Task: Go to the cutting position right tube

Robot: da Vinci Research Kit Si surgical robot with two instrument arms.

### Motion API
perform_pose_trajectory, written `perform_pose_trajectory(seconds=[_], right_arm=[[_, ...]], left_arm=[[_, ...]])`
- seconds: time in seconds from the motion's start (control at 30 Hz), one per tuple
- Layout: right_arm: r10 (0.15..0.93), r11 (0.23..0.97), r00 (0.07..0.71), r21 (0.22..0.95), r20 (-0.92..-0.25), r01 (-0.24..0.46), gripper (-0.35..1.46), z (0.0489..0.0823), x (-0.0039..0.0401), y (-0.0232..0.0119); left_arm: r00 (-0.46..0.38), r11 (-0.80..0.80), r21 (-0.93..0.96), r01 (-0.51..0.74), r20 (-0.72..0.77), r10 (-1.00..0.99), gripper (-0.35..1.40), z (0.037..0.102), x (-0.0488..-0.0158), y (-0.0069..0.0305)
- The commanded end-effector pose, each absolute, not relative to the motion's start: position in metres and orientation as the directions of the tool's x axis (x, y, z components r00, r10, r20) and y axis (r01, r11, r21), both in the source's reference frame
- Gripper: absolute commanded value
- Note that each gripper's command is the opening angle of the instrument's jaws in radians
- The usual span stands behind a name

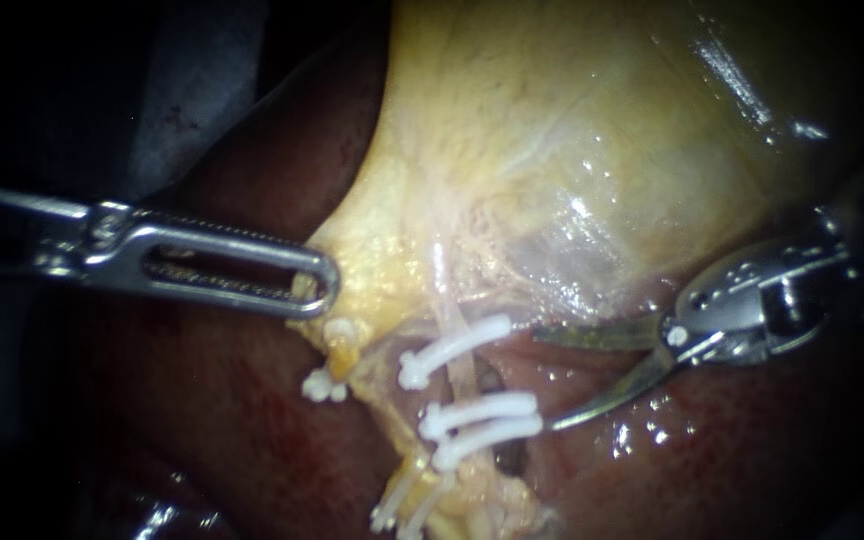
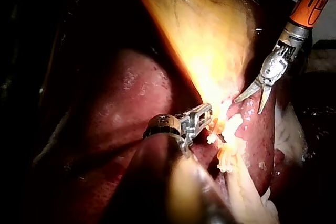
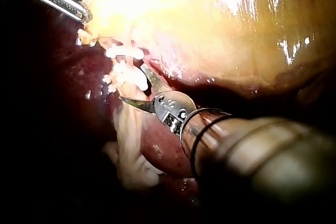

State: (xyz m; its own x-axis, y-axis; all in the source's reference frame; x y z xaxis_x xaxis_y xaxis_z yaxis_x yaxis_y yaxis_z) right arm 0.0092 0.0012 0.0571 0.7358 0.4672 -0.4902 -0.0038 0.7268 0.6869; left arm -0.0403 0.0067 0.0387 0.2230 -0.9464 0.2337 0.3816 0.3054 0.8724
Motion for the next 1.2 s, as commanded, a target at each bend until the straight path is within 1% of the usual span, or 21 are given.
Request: perform_pose_trajectory(seconds=[0.03, 0.17, 0.3, 0.53, 0.8, 1.03, 1.2], right_arm=[[0.465, 0.726, 0.739, 0.687, -0.487, -0.004, 1.2, 0.0572, 0.0094, 0.0011], [0.473, 0.711, 0.746, 0.703, -0.469, -0.008, 1.16, 0.0576, 0.0101, 0.0008], [0.464, 0.709, 0.755, 0.705, -0.464, -0.003, 1.13, 0.058, 0.0109, 0.0007], [0.446, 0.712, 0.766, 0.702, -0.463, 0.01, 1.08, 0.0591, 0.0113, 0.0007], [0.439, 0.713, 0.769, 0.701, -0.464, 0.017, 1.06, 0.0605, 0.0122, 0.0007], [0.436, 0.708, 0.772, 0.706, -0.464, 0.025, 1.0, 0.061, 0.0137, 0.0006], [0.439, 0.696, 0.777, 0.717, -0.452, 0.024, 0.98, 0.0613, 0.0149, 0.0004]], left_arm=[[0.222, 0.306, 0.872, 0.382, 0.234, -0.946, -0.35, 0.0386, -0.0403, 0.0067], [0.219, 0.304, 0.873, 0.381, 0.234, -0.947, -0.35, 0.0384, -0.0404, 0.0066], [0.219, 0.304, 0.873, 0.382, 0.234, -0.947, -0.35, 0.0383, -0.0403, 0.0065], [0.219, 0.304, 0.873, 0.382, 0.234, -0.947, -0.35, 0.0381, -0.0404, 0.0063], [0.218, 0.303, 0.873, 0.383, 0.234, -0.948, -0.35, 0.0379, -0.0405, 0.0062], [0.215, 0.297, 0.874, 0.384, 0.228, -0.949, -0.35, 0.0378, -0.0405, 0.0062], [0.215, 0.297, 0.874, 0.385, 0.228, -0.95, -0.35, 0.0378, -0.0405, 0.0061]])
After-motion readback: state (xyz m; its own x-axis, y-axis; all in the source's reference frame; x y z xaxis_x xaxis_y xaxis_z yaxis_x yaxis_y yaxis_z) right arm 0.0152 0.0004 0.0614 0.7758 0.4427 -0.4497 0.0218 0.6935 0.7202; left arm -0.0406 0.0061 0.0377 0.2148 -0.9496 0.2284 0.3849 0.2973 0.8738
